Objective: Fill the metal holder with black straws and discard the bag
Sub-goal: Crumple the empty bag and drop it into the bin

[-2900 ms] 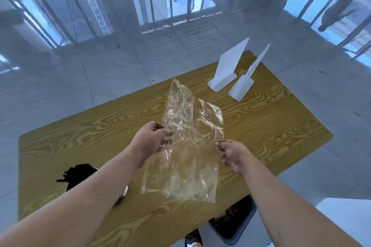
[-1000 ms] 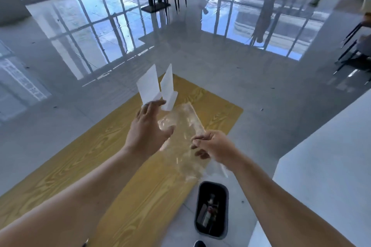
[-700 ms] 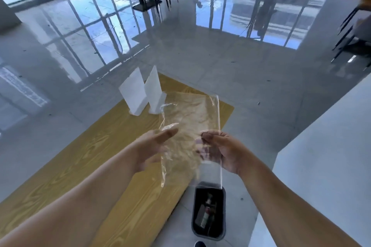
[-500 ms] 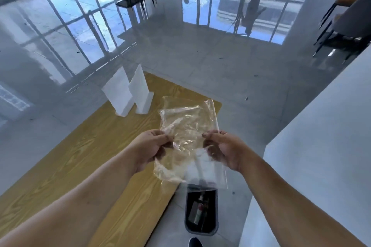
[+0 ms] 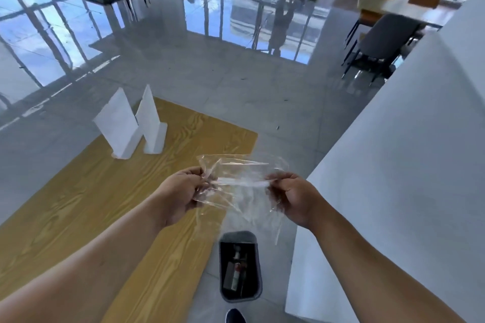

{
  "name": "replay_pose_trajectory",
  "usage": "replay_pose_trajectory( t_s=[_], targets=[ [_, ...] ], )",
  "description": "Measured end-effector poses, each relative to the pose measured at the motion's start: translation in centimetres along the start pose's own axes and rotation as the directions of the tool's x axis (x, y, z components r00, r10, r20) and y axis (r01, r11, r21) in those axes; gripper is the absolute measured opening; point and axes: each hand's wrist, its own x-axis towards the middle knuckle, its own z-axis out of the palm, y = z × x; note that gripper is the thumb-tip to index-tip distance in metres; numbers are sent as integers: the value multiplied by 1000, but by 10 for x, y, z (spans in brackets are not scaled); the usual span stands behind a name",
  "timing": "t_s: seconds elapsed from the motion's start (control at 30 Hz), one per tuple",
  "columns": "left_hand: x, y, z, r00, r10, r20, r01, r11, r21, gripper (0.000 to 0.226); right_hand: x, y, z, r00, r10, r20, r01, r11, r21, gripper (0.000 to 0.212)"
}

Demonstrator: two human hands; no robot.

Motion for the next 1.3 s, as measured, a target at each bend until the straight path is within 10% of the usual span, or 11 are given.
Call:
replay_pose_trajectory(
  t_s=[0.27, 0.57, 0.77, 1.0, 1.3],
  targets=[
    [1, -11, -24, 965, -78, 250, 64, 996, 64, 42, -25, 16, 13, 990, -115, -80, 101, 982, -159, 64],
    [13, -33, -2, 987, 161, -23, -147, 942, 301, 35, -17, 13, -1, 988, 155, 22, -156, 987, 51, 31],
    [40, -65, 23, 953, 262, -154, -164, 869, 466, 30, -10, 35, -32, 947, 292, 134, -263, 944, -200, 14],
    [68, -94, 43, 948, 315, -39, -210, 715, 666, 41, 12, 58, -69, 985, 165, 40, -111, 801, -589, 38],
    [89, -110, 76, 926, 378, 12, -288, 684, 670, 54, 38, 88, -48, 954, 217, 209, -133, 926, -353, 79]
  ],
)
